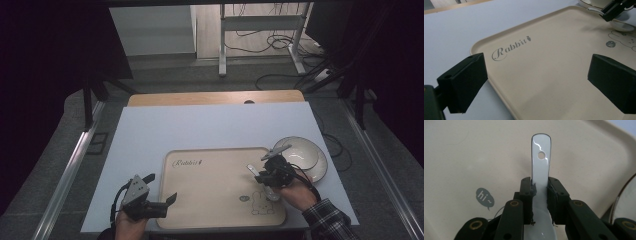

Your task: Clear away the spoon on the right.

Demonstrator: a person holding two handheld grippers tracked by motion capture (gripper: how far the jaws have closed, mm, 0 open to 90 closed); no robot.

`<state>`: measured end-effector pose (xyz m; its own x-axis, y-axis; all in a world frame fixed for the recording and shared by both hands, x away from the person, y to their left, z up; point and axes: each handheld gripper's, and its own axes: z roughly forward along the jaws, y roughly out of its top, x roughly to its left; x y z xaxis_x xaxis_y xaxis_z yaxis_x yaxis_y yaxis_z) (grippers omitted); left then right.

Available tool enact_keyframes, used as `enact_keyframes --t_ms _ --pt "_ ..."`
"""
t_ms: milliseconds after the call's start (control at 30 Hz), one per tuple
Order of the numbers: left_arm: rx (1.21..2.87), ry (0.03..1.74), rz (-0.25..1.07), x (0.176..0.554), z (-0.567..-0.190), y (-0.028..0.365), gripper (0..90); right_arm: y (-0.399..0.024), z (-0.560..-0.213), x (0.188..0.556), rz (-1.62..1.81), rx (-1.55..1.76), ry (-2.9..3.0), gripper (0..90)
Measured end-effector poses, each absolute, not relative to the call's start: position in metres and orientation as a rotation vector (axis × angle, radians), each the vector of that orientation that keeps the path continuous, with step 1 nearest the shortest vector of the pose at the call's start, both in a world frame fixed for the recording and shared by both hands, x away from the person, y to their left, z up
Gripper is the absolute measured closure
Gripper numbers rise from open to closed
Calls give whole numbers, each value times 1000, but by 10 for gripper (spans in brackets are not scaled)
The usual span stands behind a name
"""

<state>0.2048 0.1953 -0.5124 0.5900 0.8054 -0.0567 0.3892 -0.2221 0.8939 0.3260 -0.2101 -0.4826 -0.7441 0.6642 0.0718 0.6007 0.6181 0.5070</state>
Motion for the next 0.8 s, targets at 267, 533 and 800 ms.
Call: enact_keyframes --t_ms 267,533,800 --pt "1833 970 529 205 -512 195 24 -213 -482 326 826 1076 2681 680" --pt "1834 969 530 205 -512 195 24 -219 -475 319 937 1048 2625 746" --pt "1834 968 530 205 -512 195 25 -212 -480 309 974 954 2598 900"
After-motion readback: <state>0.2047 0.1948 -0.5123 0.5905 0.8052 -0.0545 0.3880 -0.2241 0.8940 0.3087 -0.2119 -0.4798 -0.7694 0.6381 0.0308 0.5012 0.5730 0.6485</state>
